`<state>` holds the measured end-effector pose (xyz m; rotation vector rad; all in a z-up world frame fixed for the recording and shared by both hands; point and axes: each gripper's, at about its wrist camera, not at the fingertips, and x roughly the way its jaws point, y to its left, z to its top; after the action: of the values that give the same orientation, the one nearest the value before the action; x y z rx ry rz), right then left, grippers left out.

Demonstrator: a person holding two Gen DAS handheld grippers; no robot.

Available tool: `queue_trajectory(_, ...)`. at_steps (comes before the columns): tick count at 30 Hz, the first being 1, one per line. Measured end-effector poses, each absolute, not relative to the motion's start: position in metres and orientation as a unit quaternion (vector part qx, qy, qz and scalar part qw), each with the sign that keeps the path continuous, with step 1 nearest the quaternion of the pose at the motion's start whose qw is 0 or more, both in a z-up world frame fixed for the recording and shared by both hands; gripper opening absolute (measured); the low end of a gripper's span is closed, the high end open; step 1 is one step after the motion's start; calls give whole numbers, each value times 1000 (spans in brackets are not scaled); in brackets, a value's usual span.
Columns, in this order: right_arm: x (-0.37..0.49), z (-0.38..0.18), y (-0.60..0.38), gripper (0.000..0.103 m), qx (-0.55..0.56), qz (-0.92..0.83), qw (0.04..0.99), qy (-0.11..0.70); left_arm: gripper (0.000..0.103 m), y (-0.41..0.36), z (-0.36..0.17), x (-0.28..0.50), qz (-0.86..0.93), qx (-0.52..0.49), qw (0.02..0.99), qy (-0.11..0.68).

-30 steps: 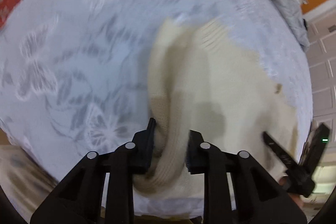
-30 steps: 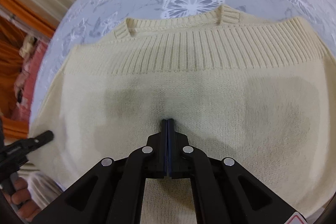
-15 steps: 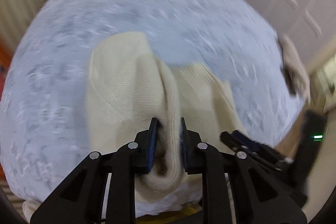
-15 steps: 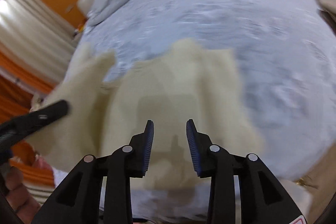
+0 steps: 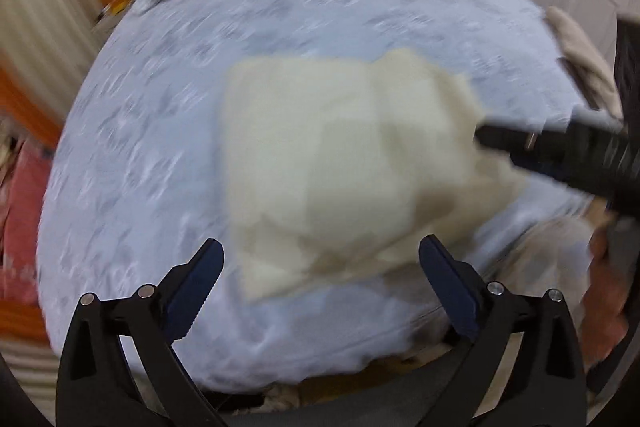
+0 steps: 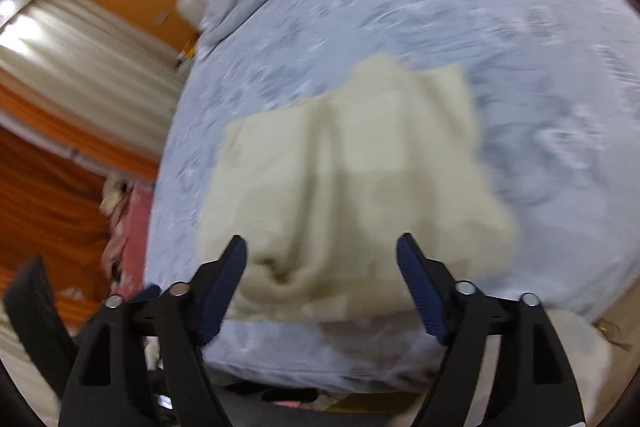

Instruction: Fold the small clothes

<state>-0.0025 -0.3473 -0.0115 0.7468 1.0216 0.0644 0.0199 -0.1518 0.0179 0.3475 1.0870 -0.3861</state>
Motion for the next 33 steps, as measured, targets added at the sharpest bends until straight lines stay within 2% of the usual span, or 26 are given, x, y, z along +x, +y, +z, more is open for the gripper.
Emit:
queue_trajectory(4,28,-40,-315,78,352,39,765,538,96,-120,-11,24,-141,145,812,548)
queue_trajectory(8,44,-49,-295,78,347,32,750,562,96,-113,-26,18,-141,158,805,554)
queue_trajectory(9,48,-46,-290,66,338,33,757,558,96,-114,-27,17,-148,155,805,554)
queue_trajectory(10,50,-41,-286,50,330,36,761,557,96,-114,-28,17,-149,152,805,554)
queue_trajectory(11,52,-35,-284,28,319,38,765,557,96,-115,-28,18,-148,149,806,553)
queue_trajectory(14,55,15,-284,21,321,77,801,500,95,-121,-30,25,-145,138,811,550)
queue_trajectory(15,53,35,-287,20,324,89,811,479,94,-124,-30,29,-144,138,813,547)
queue_trajectory(16,49,60,-292,20,324,96,826,451,88,-127,-30,32,-137,142,815,544)
queue_trajectory(18,35,91,-310,19,313,88,854,407,45,-136,-32,44,-130,144,810,554)
queue_trajectory(21,18,79,-352,19,315,42,856,407,36,-142,-29,56,-141,102,806,566)
queue_trajectory(23,6,19,-389,20,343,-18,817,463,28,-156,-31,57,-144,113,802,569)
queue_trajectory(25,-4,-50,-413,19,374,-65,765,520,28,-170,-42,55,-142,131,791,580)
queue_trajectory(27,-12,-79,-420,19,417,-57,736,531,28,-180,-57,51,-137,145,778,596)
queue_trajectory(31,-1,-59,-408,23,344,-71,760,547,30,-184,-60,46,-124,166,782,588)
queue_trajectory(33,-8,-47,-405,34,320,-85,776,537,39,-181,-54,46,-122,169,784,585)
